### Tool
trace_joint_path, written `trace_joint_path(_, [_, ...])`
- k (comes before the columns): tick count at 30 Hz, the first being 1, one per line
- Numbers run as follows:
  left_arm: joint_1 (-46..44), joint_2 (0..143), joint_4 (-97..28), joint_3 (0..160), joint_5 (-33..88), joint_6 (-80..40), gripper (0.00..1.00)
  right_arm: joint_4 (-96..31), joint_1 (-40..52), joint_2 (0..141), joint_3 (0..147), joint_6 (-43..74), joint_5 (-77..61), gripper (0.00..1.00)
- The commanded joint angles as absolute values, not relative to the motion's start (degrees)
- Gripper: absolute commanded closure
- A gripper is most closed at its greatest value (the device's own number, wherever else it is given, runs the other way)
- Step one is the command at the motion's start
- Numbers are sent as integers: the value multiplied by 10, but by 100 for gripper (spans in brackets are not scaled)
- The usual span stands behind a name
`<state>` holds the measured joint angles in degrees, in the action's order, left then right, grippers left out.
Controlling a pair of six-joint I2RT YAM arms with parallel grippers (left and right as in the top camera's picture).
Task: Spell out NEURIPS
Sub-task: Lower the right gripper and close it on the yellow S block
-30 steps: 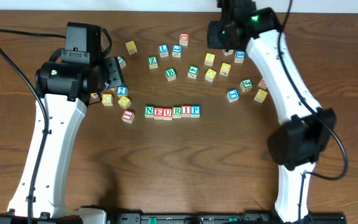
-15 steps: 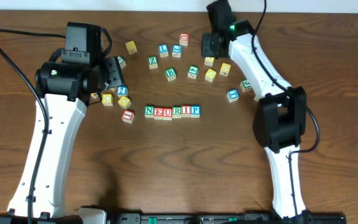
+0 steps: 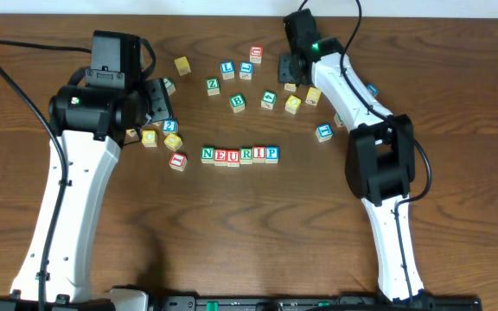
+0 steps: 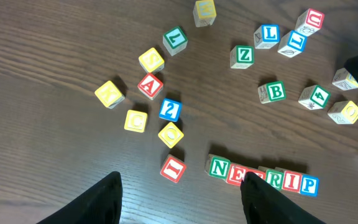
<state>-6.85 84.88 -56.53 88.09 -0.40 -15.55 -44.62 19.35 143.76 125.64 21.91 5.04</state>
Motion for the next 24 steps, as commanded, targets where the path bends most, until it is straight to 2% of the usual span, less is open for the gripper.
trace_joint_path(1, [-67, 854, -565, 884, -14, -150, 40, -442, 196, 1451, 1270, 227, 63, 51])
trace_joint_path(10, [-67, 854, -565, 884, -14, -150, 40, -446, 196, 1464, 1270, 234, 65, 53])
trace_joint_path(24, [-67, 856, -565, 884, -14, -150, 40, -447, 195, 1468, 1270, 236, 65, 73])
